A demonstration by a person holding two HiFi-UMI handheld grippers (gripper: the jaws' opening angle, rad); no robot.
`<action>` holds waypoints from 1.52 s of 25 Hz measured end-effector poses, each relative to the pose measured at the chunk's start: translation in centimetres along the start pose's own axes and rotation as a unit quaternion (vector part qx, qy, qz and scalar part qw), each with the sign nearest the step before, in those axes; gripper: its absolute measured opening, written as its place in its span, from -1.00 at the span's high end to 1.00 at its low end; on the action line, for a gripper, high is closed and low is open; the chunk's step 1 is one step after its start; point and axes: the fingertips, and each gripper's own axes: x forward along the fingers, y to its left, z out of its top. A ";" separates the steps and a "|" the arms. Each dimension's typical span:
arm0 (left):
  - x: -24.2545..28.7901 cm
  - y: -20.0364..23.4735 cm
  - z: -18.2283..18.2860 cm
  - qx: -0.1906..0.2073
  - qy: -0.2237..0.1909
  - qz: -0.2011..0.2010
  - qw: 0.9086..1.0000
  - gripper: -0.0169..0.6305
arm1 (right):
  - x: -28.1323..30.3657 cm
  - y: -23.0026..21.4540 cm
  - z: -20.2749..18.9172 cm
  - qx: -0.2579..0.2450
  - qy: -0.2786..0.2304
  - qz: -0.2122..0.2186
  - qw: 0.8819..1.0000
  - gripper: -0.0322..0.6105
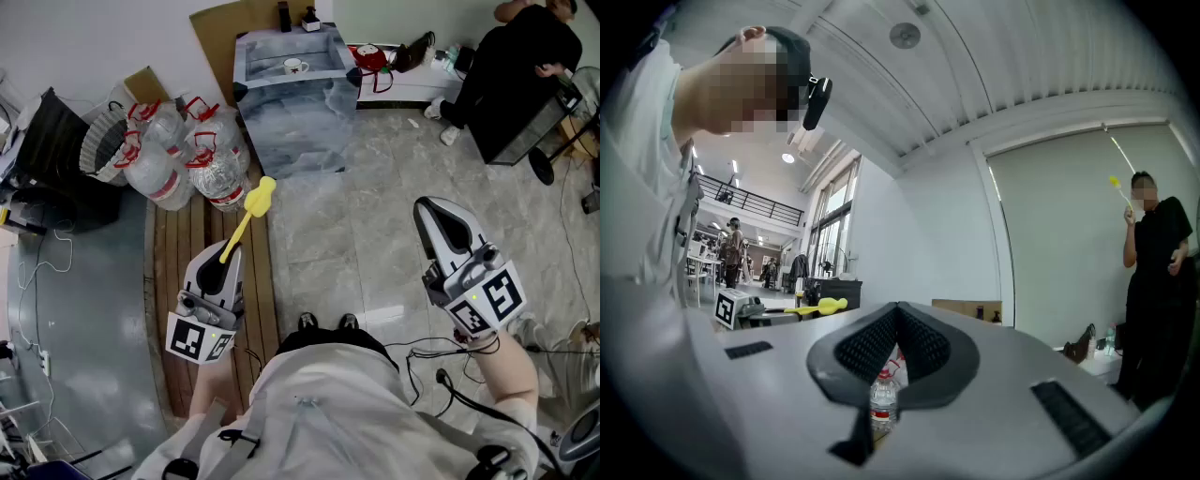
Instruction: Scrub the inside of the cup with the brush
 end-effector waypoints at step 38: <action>1.4 4.4 -2.2 0.025 0.037 -0.025 0.999 0.84 | 5.2 -0.6 -2.4 0.003 0.041 -0.017 0.999 0.45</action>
